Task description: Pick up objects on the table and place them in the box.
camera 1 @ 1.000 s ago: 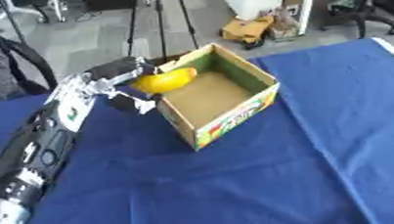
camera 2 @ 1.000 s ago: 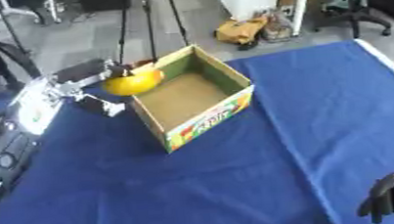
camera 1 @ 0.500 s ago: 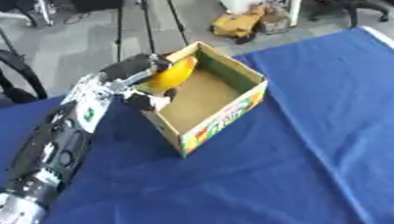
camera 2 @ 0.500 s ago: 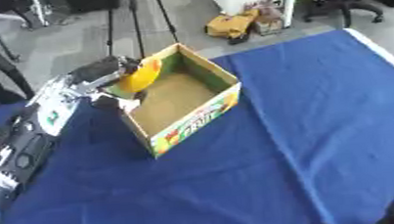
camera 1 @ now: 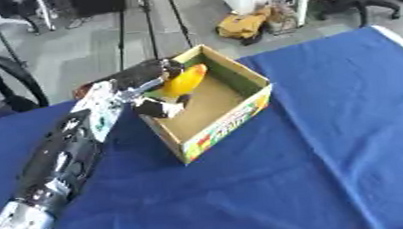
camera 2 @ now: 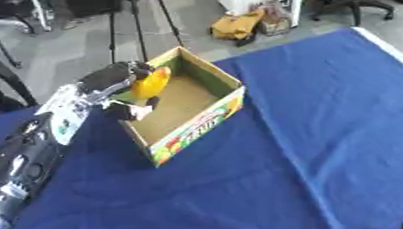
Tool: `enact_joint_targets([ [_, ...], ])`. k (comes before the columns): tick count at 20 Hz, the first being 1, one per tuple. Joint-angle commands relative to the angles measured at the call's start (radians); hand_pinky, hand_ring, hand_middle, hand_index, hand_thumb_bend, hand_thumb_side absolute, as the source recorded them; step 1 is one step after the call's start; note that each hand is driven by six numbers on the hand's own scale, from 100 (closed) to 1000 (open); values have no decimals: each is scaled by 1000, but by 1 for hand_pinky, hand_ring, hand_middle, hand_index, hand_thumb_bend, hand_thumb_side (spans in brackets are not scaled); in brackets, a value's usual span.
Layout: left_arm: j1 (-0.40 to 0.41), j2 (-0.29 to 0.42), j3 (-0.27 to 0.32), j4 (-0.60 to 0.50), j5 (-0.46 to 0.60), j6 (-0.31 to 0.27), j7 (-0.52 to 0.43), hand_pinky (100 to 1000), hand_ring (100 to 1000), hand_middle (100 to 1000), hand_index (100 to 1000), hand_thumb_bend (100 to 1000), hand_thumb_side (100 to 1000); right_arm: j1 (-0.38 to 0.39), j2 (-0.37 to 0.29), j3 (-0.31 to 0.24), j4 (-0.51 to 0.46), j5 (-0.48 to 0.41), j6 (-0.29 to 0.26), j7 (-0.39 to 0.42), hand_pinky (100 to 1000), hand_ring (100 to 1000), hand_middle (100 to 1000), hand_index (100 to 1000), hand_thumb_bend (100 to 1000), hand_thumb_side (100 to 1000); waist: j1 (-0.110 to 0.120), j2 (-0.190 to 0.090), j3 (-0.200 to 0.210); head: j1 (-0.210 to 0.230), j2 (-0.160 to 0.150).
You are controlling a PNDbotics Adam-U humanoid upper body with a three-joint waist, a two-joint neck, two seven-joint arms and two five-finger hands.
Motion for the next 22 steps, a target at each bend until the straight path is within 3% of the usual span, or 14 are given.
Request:
enact_joint_targets([
  [1, -19, 25, -5, -21, -52, -31, -21, 658, 639, 641, 792, 100, 639, -14, -11, 0, -23, 2, 4, 1, 520, 379, 326, 567, 100, 822, -4, -20, -3, 4, -12],
  [2, -18, 25, -6, -21, -69, -41, -34, 661, 643, 648, 793, 100, 678, -15, -11, 0, -23, 2, 4, 1, 520, 379, 326, 567, 100, 823, -3, -20, -5, 4, -11],
  [7, -18, 18, 9, -15, -139, -67, -40, 661, 643, 648, 793, 100, 678, -17, -11, -1, -23, 1, 6, 1, 520, 379, 326, 567, 100, 823, -1, -20, -6, 3, -10],
  [8, -16, 17, 6, -12, -149, -70, -39, 670, 667, 663, 789, 100, 804, -18, -12, -1, -23, 1, 6, 1, 520, 379, 326, 567, 100, 823, 1, -20, -8, 2, -10],
  [9, -15, 17, 2, -11, -162, -75, -44, 671, 667, 662, 788, 100, 812, -19, -12, -2, -23, 2, 6, 1, 520, 379, 326, 567, 100, 823, 3, -19, -9, 2, -10],
  [11, -13, 18, -8, -7, -192, -90, -60, 674, 664, 651, 777, 100, 972, -21, -12, -2, -23, 2, 8, 0, 520, 379, 326, 567, 100, 824, 6, -20, -10, 1, -10],
  [12, -12, 18, -13, -3, -207, -102, -73, 673, 665, 655, 776, 100, 1000, -21, -12, -2, -22, 2, 8, 0, 520, 379, 326, 567, 100, 824, 6, -20, -10, 1, -10],
  [19, -11, 9, 5, -1, -300, -156, -132, 674, 681, 678, 774, 100, 1000, -22, -12, -3, -21, 1, 11, 0, 519, 379, 325, 567, 100, 824, 9, -22, -7, -3, -11],
  [22, -10, 8, 10, -2, -318, -161, -124, 685, 723, 735, 810, 122, 1000, -22, -12, -4, -21, 1, 11, 0, 520, 379, 325, 567, 100, 824, 9, -23, -6, -3, -11],
])
